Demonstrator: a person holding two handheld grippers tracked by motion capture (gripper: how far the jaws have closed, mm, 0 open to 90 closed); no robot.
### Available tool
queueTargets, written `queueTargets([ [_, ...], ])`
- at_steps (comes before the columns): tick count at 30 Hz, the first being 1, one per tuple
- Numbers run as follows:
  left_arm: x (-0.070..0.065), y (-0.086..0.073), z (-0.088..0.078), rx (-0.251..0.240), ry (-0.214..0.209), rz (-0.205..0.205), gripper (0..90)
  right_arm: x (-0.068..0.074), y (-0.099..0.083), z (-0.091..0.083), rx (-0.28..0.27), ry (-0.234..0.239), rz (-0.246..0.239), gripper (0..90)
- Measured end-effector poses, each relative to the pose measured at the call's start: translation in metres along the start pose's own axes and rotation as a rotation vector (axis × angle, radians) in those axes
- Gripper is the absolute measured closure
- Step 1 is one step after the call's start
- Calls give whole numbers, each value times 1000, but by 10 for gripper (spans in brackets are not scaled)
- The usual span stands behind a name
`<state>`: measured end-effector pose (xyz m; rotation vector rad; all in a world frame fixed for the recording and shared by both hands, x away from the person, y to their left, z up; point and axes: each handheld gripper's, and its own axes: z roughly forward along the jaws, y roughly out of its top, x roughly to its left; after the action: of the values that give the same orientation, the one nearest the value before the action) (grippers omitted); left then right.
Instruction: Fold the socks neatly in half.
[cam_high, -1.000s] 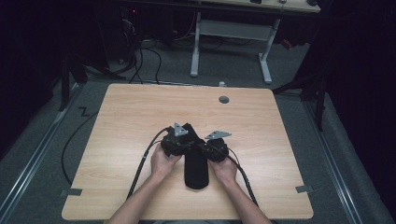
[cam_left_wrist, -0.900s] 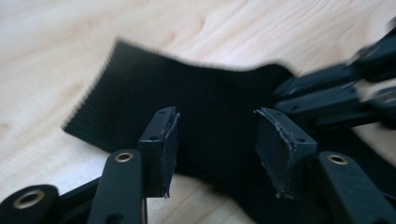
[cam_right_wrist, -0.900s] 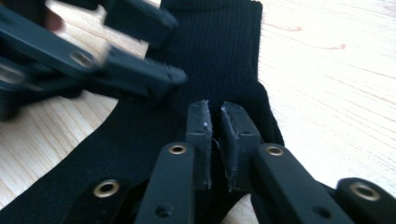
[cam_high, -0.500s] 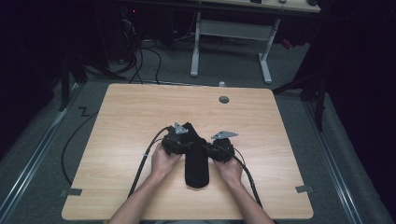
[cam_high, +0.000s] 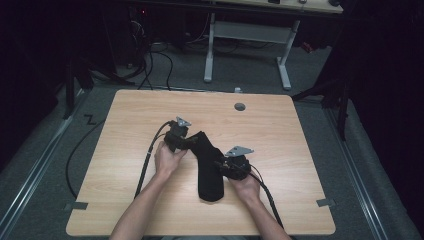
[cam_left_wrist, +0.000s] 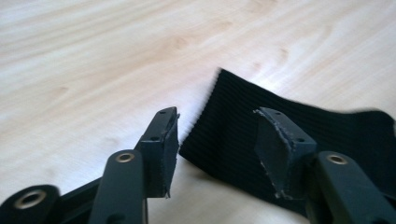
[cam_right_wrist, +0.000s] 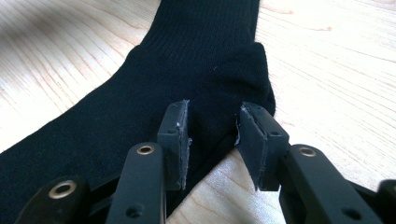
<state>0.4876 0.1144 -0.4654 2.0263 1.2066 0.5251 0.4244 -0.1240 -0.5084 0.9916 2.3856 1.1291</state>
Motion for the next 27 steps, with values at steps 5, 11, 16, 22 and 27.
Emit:
queueTargets([
  [5, 9, 11, 4, -9, 0, -61, 495, 1, 0, 0, 5, -7, -6, 626],
  [11, 12, 4, 21, 37, -40, -90, 494, 1, -1, -1, 6, -6, 1, 622],
  [16, 9, 3, 30, 42, -71, -108, 482, 2, -1, -1, 4, -8, -3, 622],
  [22, 5, 2, 40, 69, -72, -91, 516, 1, -1, -1, 4, -5, 0, 625],
  [27, 2, 3, 39, 88, -66, -48, 588, 2, -1, -1, 4, -6, -3, 626],
])
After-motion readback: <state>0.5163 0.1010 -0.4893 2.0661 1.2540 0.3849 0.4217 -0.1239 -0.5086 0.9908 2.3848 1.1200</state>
